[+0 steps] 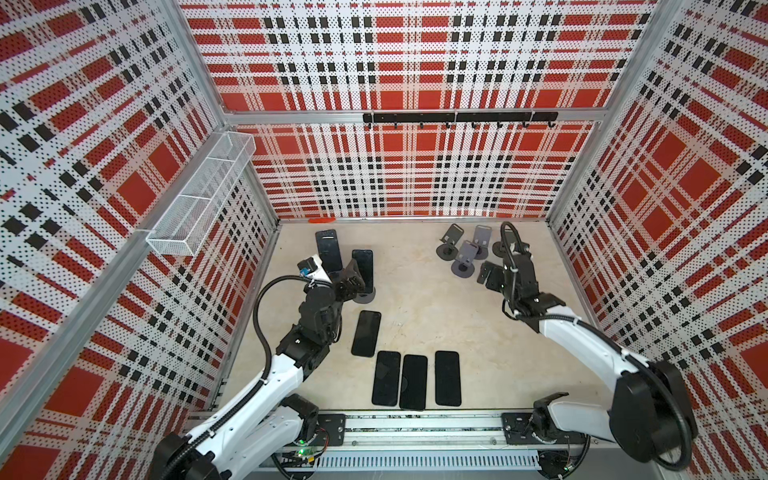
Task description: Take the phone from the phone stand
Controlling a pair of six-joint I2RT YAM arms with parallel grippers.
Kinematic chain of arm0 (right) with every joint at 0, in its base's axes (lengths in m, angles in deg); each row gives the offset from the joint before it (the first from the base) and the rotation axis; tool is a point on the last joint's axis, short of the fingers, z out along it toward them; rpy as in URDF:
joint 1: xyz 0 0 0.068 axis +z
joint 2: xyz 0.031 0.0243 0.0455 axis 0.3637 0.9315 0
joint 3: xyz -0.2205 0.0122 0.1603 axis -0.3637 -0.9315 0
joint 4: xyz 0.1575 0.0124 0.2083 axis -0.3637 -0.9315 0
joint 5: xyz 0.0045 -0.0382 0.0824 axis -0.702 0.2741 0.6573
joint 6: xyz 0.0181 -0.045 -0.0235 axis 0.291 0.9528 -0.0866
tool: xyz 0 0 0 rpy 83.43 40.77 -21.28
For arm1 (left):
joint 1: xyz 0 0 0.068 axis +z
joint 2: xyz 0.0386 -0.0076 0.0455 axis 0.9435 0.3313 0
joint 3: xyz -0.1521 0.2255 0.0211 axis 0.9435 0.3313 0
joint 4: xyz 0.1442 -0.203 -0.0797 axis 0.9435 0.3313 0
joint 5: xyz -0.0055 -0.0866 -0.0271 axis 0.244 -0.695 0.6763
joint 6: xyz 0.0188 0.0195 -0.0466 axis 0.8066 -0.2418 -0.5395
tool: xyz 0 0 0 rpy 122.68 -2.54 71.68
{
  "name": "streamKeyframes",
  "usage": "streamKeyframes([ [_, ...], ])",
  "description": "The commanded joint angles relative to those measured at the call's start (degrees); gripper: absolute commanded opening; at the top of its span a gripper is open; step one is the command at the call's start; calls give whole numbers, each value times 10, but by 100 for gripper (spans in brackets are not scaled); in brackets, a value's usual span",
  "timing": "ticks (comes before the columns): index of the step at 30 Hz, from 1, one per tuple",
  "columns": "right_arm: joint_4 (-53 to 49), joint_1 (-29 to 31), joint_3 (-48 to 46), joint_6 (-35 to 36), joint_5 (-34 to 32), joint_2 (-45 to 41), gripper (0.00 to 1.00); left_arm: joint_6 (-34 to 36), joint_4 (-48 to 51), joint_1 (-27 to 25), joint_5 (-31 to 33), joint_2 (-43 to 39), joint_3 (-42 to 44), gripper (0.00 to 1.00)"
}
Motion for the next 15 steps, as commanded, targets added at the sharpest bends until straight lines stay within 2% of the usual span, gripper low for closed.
streamKeyframes([
  [1, 192, -4, -89, 57, 42, -37, 100, -7, 155, 12, -15, 40, -90, 98],
  [5, 249, -3, -139, 56, 68, -43, 100, -4, 233, 28, -51, 123, -200, 98],
  [10, 264, -3, -150, 33, 88, -33, 100, 48, 333, 33, -132, 240, -317, 98],
  [15, 226, -3, -128, 21, 92, -28, 100, 64, 414, 39, -94, 324, -387, 98],
])
